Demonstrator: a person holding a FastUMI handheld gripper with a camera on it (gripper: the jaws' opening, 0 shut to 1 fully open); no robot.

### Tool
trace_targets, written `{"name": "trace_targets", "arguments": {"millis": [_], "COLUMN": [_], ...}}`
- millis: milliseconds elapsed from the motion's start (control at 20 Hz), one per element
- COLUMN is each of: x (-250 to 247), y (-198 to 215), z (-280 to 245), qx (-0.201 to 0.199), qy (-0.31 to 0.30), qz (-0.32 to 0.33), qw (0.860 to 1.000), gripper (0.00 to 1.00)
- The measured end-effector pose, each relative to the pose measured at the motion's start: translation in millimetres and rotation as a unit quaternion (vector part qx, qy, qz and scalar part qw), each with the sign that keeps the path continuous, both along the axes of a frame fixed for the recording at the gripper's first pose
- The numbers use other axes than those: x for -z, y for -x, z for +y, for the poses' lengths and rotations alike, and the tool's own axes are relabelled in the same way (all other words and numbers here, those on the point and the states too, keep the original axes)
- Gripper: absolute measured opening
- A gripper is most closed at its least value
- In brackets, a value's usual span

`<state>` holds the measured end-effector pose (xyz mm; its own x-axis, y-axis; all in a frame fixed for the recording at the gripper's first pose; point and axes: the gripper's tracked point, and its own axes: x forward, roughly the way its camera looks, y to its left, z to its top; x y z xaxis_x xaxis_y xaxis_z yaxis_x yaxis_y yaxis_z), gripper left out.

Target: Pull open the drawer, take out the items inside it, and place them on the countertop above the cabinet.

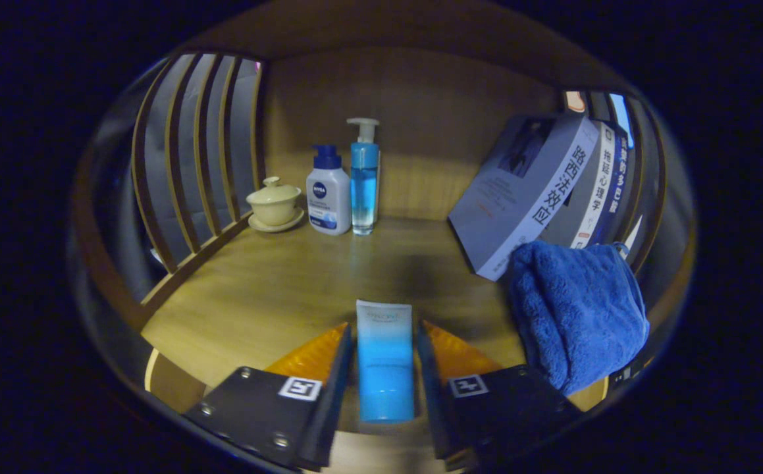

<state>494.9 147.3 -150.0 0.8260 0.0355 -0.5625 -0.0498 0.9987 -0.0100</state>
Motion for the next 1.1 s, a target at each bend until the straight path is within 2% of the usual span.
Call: {"name": "trace_targets", "arguments": {"millis": [50,250,350,600,750,900,1100], "x": [-11,-67,-101,-146,-151,-145,-110], "y": [5,46,80,162,217,260,304], "z": [0,-2,-4,-19,-21,-28,-33], "qx": [0.000,-0.008,-0.011,-0.015,-0.014,0.000,0.020], "qy": [-0.002,-0.021,-0.036,-0.034,-0.043,-0.050,-0.036], "qz": [-0.014,-0.072,-0.109,-0.184,-0.205,-0.217,-0.213], "qw": [1.000,0.997,0.993,0.982,0.978,0.975,0.976], "gripper": [0.71,0.77,1.00,1.00,1.00,1.00,1.00]}}
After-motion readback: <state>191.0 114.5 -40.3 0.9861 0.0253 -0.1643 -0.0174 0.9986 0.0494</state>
